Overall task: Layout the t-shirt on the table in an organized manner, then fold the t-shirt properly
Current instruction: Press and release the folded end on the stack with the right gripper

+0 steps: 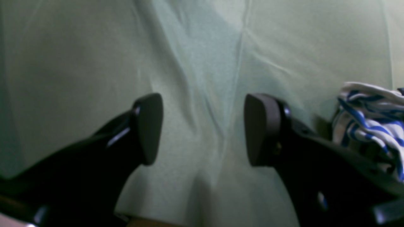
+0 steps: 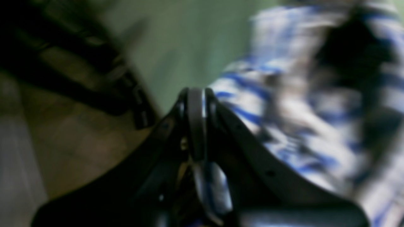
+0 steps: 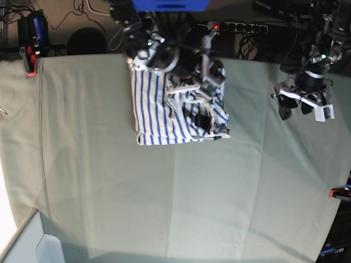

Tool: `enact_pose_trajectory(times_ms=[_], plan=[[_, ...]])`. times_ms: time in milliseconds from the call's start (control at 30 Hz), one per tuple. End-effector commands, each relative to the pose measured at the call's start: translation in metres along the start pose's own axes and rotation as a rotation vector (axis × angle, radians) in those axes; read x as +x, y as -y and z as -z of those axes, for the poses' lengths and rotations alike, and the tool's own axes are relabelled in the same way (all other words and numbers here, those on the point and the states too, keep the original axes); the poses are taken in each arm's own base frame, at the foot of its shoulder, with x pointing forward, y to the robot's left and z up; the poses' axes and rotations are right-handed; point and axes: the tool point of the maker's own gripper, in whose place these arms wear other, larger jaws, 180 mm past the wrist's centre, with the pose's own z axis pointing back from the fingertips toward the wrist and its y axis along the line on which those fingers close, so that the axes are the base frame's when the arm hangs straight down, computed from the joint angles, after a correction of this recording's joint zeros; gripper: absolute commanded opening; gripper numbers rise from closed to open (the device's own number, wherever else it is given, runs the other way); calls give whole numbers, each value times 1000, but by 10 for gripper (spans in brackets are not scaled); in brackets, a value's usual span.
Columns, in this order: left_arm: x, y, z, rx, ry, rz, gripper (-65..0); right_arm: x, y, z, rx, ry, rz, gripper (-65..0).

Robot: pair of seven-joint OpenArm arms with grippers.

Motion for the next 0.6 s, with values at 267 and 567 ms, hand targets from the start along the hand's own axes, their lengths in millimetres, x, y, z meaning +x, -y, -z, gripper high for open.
enact_pose_trajectory(times_ms=[267, 567], plan=[[17, 0, -1, -6, 48, 17, -255, 41, 43, -44, -168, 146, -3, -650], [17, 1, 0, -8, 49, 18, -254, 12, 70, -79, -300, 111, 78, -650]])
